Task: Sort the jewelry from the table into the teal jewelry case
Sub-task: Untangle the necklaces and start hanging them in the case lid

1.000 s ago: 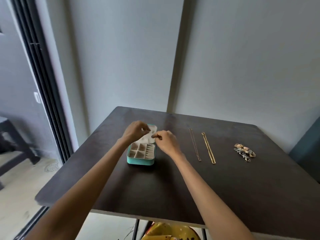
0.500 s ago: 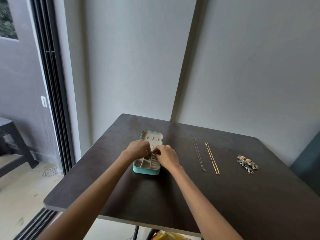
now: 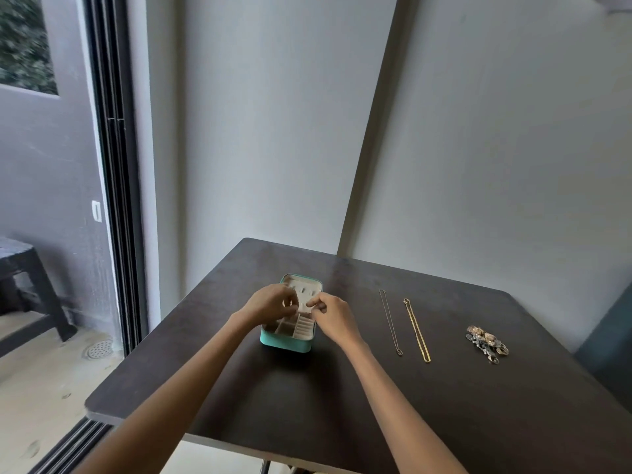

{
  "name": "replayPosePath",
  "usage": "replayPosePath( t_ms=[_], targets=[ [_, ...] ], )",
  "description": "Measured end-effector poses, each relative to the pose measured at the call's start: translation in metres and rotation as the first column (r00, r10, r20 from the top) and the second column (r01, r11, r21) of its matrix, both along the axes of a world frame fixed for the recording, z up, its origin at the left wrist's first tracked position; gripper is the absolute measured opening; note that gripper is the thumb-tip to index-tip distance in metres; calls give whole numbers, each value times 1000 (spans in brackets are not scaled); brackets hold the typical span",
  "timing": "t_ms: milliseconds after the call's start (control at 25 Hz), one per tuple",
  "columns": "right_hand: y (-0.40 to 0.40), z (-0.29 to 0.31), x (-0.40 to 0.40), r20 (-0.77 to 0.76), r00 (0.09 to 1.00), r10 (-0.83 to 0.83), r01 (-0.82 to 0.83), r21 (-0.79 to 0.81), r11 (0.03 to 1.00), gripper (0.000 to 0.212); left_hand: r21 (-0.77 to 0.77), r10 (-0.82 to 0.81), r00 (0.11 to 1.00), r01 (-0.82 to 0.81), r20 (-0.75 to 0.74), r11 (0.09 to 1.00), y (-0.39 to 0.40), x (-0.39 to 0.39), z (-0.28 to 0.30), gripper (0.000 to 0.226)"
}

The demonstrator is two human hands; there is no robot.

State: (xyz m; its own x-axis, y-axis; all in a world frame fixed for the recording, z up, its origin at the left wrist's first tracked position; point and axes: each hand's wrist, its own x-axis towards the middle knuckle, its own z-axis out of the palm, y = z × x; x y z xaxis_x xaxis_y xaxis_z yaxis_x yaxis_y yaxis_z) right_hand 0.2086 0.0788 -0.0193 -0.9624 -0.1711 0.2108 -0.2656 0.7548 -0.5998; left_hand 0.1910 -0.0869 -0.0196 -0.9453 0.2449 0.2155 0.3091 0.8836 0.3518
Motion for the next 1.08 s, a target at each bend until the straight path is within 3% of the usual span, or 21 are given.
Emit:
replayPosePath(
  t_ms=[120,280,480,640,760,920,1080],
  targets=[
    [2,15,-3,-38,999,18,-23,-148,989,24,491,-27,1000,26,-4,871,-2,1,14,7],
    [8,40,-3,-37,998,58,-67,-326,943,25,752,-176,984,145,-39,643,7,10,46,15],
    [23,77,3,47,988,148,-85,-632,770,30,889,-290,953,208,-90,408,21,10,74,18],
    [39,93,8,78,963,256,-121,-728,675,19,929,-352,931,212,-97,304,40,15,88,18],
    [52,96,11,19,974,228,-128,-783,609,22,943,-392,914,217,-106,251,57,17,94,18],
    [69,100,12,-32,988,151,-119,-785,608,18,953,-427,899,210,-100,219,80,16,94,18],
    [86,110,9,-56,996,76,-92,-767,635,9,994,-466,882,100,-72,34,105,10,92,21]
  ],
)
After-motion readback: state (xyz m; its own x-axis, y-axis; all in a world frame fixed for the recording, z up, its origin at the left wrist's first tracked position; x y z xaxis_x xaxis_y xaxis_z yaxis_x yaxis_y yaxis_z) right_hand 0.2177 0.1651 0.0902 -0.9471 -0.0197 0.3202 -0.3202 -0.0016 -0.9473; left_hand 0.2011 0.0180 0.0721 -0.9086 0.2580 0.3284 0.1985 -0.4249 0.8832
